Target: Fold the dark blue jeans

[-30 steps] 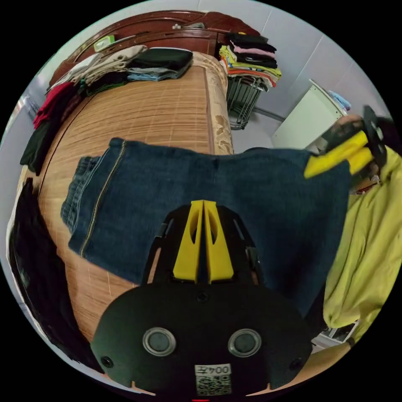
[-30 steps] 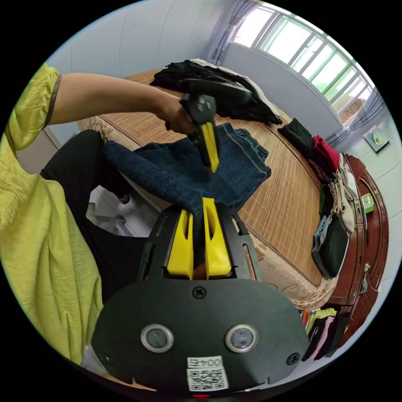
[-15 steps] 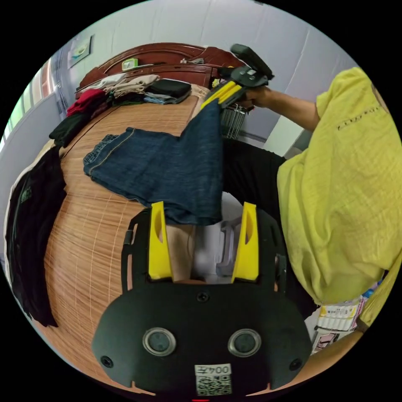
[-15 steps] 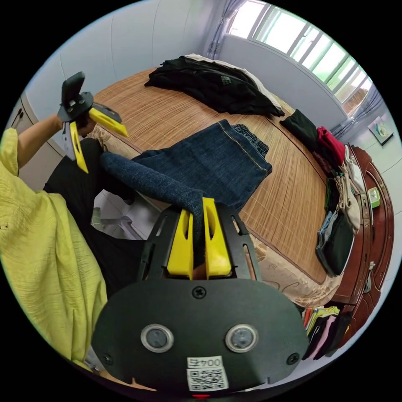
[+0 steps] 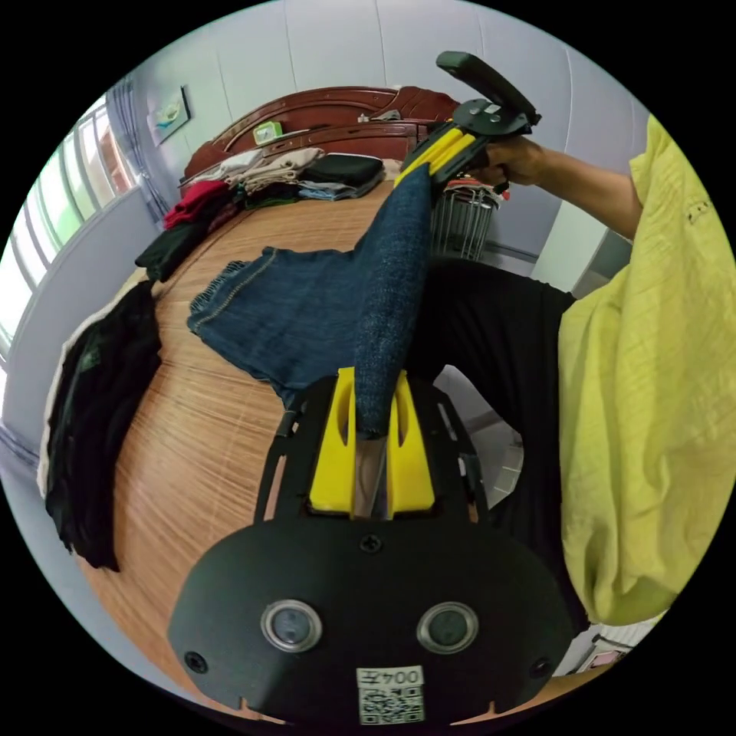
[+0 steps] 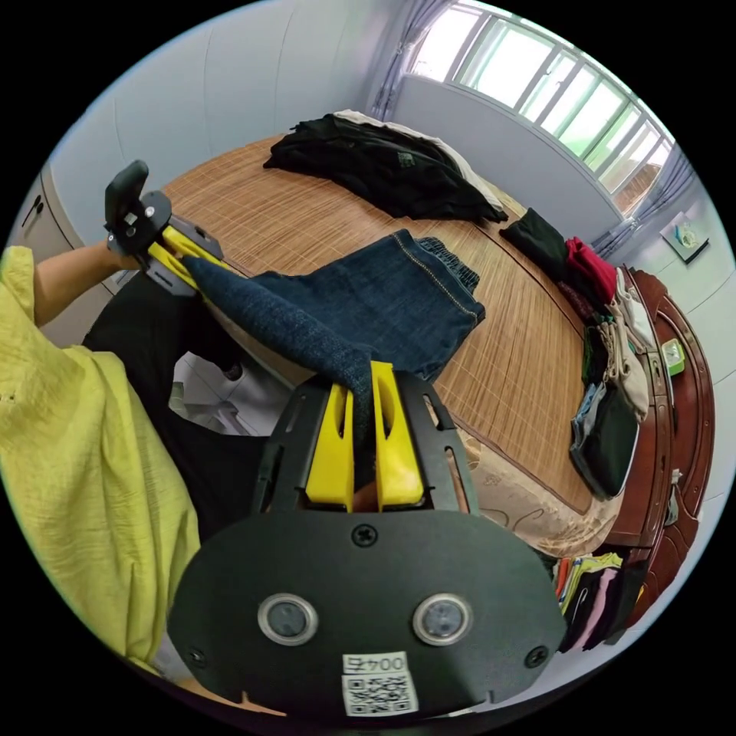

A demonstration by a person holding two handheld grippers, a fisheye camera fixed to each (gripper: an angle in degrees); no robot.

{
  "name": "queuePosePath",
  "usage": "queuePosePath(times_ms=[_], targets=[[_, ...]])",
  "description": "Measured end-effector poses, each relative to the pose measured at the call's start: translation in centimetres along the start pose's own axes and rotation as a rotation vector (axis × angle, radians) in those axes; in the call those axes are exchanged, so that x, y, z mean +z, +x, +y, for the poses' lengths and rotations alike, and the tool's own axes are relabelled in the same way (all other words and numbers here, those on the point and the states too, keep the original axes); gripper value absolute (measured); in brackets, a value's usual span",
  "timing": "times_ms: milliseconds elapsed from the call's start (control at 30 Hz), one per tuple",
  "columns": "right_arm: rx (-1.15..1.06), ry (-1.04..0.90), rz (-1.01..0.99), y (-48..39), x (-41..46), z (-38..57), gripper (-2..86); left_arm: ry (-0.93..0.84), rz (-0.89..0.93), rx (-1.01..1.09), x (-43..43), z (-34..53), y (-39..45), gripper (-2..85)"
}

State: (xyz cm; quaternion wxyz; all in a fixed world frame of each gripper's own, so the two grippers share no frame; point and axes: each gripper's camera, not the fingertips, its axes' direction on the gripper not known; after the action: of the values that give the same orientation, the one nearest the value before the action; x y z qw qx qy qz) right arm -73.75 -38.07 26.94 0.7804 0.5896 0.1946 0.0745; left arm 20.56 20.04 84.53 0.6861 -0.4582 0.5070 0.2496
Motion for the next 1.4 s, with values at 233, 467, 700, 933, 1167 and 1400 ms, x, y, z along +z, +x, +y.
queuePosePath(times_ms=[233,467,700,933,1167,1400], targets=[[0.008,0.013,-0.014,6.6,-2.8,-2.1,3.9,-0.196,-0.071,0.096,-3.8,-10.4,-3.3,5.7],[0.071,-0.044,-0.107,19.0,-2.6,-7.9,4.4,-0.349,0.037,0.054,0.0,-20.5,-14.9,5.3],[0.110,-0.101,-0.209,30.9,1.5,-14.5,4.4,-0.412,0.050,-0.077,8.0,-23.7,-27.8,4.0],[0.167,-0.221,-0.257,40.2,11.6,-19.8,4.5,-0.461,0.022,-0.258,22.8,-19.0,-38.3,4.6],[0.268,-0.288,-0.279,44.8,19.7,-19.9,6.3,-0.483,0.044,-0.459,35.6,-9.1,-42.0,6.9],[0.451,-0.123,-0.245,49.9,17.0,-16.1,12.1,-0.353,0.052,-0.666,35.2,0.8,-43.7,12.9]])
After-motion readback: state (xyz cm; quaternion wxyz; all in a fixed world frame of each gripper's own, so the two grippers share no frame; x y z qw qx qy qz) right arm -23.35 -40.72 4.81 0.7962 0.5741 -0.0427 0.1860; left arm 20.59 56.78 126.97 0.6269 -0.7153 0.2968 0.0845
